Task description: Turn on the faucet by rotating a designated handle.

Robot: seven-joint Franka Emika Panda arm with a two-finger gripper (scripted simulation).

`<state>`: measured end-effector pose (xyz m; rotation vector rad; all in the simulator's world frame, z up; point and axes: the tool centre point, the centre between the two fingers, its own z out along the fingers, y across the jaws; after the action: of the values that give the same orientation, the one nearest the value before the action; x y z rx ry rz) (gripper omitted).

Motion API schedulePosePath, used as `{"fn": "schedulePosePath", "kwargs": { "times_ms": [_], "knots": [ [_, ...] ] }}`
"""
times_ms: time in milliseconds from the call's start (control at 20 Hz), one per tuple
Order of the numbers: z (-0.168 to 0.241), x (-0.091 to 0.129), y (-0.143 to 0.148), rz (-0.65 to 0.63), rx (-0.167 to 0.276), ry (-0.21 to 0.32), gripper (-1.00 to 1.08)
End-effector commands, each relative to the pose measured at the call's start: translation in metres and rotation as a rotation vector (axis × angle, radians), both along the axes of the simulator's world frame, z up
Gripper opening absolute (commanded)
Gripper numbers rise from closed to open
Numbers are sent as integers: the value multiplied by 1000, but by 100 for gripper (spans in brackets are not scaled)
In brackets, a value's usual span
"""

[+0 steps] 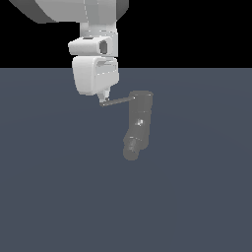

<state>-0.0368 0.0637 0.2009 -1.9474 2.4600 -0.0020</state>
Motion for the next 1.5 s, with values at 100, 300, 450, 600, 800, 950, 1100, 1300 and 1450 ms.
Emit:
{"fn": "schedulePosePath", "kwargs": {
  "times_ms": [100,300,450,600,800,950,1100,1300,1450],
  "knots": [
    [0,-14,-12,-7,-2,3,-100],
    [0,-25,-18,-6,-2,3,-100],
    [0,-33,-23,-5,-2,3,-100],
    [0,-42,-27,-4,-2,3,-100],
    [0,-53,-33,-3,-2,4,-100],
    [0,-59,-37,-3,-2,4,-100],
    [0,-58,-43,1,-1,2,-100],
    [0,-62,-64,0,-1,2,-100],
    [0,-66,-79,0,-1,2,-100]
  ]
}}
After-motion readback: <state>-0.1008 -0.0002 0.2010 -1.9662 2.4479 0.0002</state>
